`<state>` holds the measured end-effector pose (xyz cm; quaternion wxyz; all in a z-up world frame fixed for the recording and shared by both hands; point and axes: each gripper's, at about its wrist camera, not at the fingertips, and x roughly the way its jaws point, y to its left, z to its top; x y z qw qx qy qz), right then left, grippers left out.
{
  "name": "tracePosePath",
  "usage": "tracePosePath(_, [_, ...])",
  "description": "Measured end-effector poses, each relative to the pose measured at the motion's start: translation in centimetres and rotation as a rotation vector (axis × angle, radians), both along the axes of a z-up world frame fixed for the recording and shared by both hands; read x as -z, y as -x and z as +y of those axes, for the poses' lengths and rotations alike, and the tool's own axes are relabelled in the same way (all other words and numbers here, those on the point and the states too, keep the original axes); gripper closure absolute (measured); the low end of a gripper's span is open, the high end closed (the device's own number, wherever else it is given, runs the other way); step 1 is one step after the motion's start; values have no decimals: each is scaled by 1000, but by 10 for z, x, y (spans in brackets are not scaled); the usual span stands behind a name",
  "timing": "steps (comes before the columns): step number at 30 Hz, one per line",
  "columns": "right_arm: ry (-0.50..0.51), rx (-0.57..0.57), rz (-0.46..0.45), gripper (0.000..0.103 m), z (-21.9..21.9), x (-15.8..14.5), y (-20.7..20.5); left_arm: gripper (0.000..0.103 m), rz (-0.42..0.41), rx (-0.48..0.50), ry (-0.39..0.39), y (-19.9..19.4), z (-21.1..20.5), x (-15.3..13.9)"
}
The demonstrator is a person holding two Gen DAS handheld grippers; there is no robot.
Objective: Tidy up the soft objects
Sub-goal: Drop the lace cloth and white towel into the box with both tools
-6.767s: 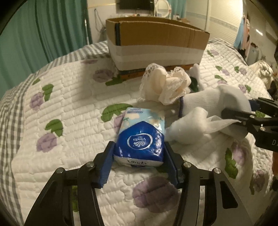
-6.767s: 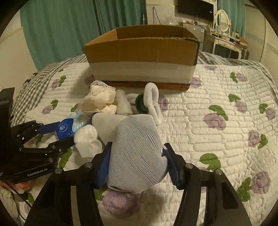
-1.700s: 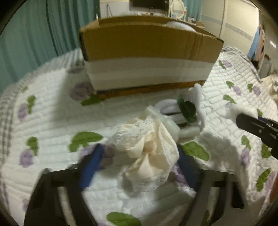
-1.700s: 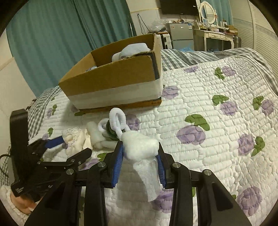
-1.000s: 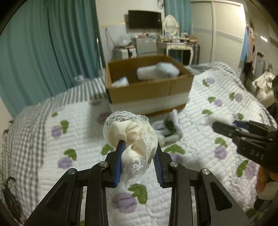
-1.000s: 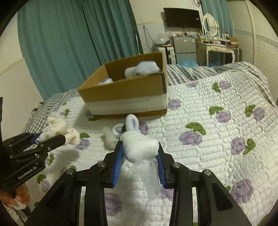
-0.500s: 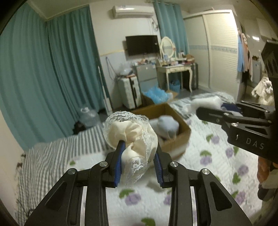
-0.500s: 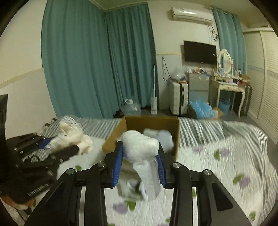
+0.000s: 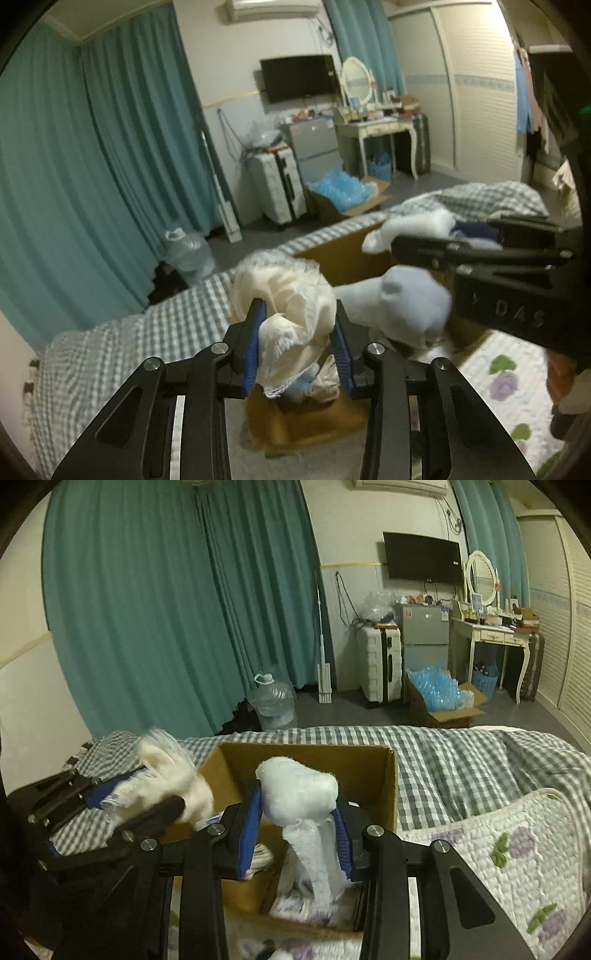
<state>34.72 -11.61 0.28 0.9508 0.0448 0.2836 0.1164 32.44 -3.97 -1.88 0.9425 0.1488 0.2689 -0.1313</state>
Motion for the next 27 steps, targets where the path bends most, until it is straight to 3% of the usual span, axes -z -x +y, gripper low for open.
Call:
tracePosePath(1, [2,0,1,68,0,5,-5,59,18,-8,8,-6,2,5])
tracePosePath(3, [8,-4,4,65,0,13,-12,34,35,-35,37,-20,9,16])
tracePosePath(5, [26,13,10,55,2,20,-20,31,29,-60,50,-28,13,19])
tracePosePath(7, [16,21,9,27,0,24,-22,31,42,-69,57,-29,17,20])
tracePosePath(8, [3,23,7,24,-2,25,-23,31,45,-73,57,-30,18,20])
tracePosePath(11, [3,41,8,22,-5,24,-20,31,26,-76,39,-21,23,13])
tracePosePath(13, [16,57,1,14,-7,18,-11,31,11,-79,51,-9,27,4])
tracePosePath(17, [58,97,-30,9,-12,-12,22,30,-40,-77,85,24,40,-29])
tracePosePath(20, [101,115,-60,6,-10,-39,52,12,-93,-96,106,57,49,-56])
tracePosePath(27, [164,105,-125,3,-5,-89,133,12,-183,-118,163,130,67,-97])
